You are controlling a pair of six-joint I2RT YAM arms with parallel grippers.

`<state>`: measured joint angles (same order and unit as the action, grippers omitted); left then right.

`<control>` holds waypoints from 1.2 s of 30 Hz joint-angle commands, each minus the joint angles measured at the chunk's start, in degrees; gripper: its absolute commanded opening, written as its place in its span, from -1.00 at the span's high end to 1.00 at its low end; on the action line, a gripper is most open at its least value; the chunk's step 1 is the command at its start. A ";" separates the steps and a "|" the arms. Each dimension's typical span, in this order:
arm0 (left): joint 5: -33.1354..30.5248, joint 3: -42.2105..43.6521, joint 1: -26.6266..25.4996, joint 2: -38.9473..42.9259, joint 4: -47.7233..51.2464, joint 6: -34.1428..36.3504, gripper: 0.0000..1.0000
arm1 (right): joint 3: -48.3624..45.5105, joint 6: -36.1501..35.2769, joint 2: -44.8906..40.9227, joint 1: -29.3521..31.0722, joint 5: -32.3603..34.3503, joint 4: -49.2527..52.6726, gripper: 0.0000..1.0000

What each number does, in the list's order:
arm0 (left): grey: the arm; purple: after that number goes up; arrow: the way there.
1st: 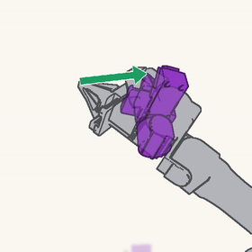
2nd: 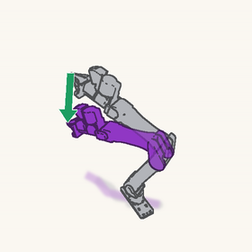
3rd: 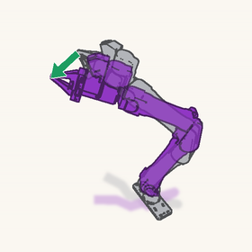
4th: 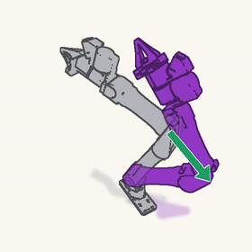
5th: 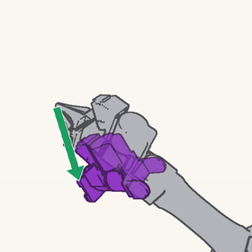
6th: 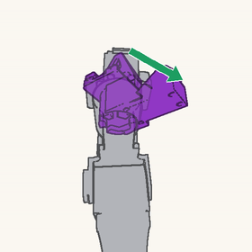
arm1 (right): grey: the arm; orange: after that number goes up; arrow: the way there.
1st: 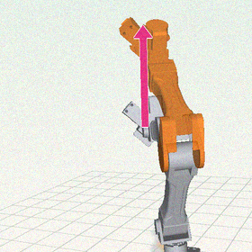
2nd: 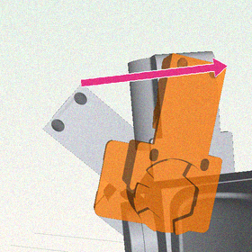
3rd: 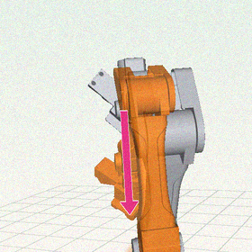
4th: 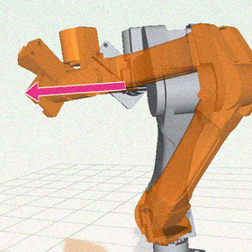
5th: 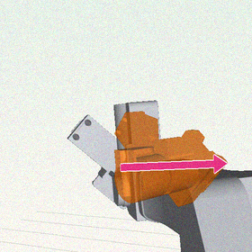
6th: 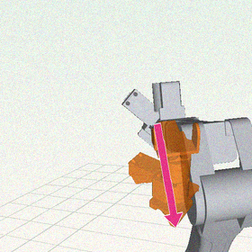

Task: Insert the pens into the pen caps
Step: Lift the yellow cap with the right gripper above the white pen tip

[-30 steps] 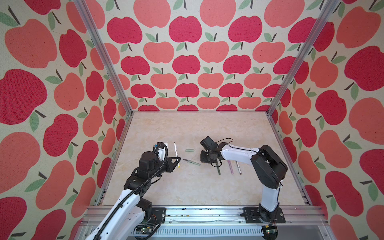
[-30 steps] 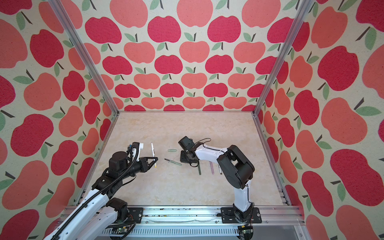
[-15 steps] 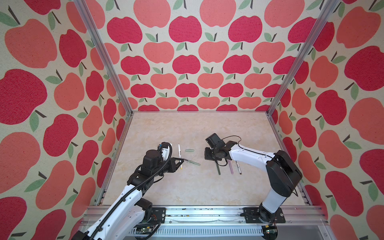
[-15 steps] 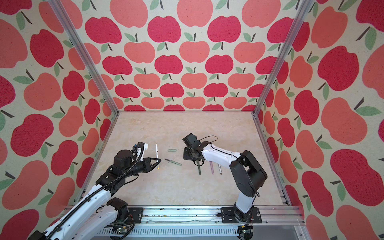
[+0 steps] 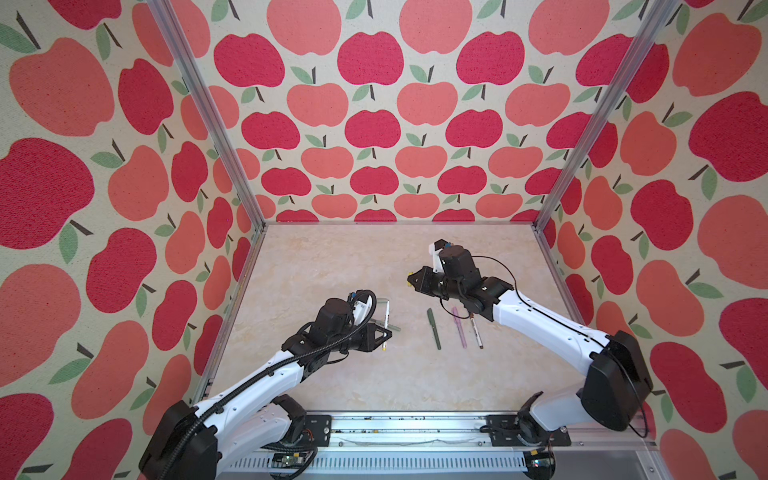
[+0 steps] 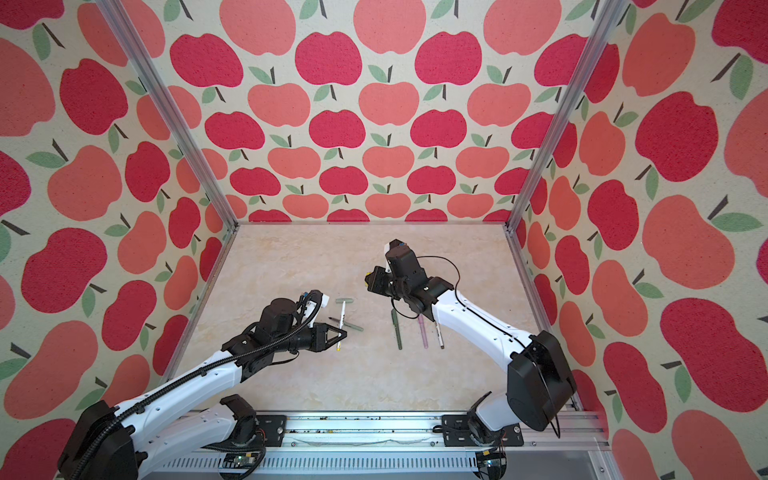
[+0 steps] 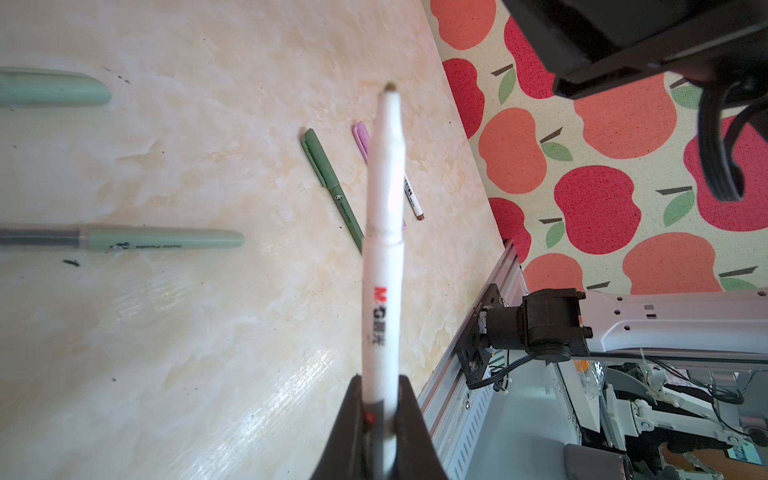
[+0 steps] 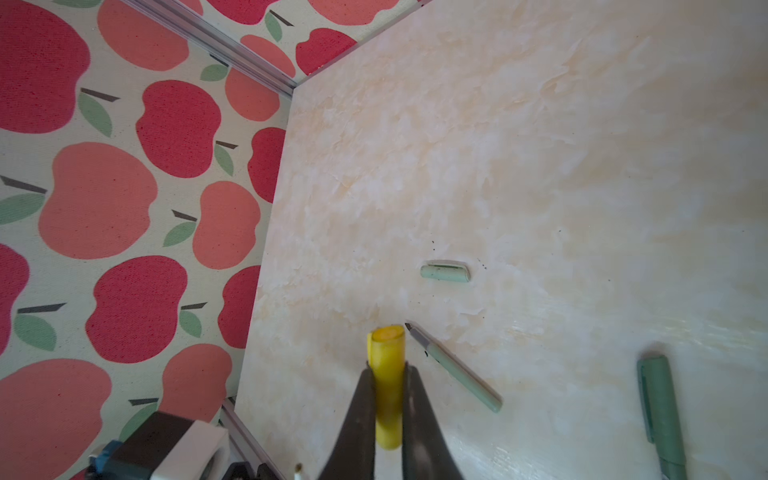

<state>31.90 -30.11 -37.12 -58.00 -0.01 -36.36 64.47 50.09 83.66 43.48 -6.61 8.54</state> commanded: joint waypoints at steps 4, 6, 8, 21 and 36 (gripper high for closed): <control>-1.47 -4.07 -1.32 -1.75 -2.64 0.14 1.00 | -1.51 2.38 -0.85 0.81 -7.43 -5.21 0.86; -1.57 -4.64 -1.41 -2.02 -2.30 0.33 1.00 | -2.01 2.69 -1.01 1.12 -8.35 -6.29 0.85; -1.58 -5.17 -1.46 -2.47 -1.88 0.65 1.00 | -2.49 2.96 -1.20 1.38 -9.23 -7.36 0.85; -2.37 -6.10 -1.67 -3.20 -1.32 0.92 1.00 | -4.43 3.97 -2.08 1.77 -11.05 -10.14 0.86; -2.80 -5.71 -1.94 -3.09 -1.31 1.01 1.00 | -4.17 4.93 -2.29 0.50 -10.77 -10.64 0.86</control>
<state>30.17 -34.57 -38.87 -60.88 -1.13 -36.47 60.12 54.35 82.35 44.16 -16.64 -0.86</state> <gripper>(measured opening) 0.127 0.123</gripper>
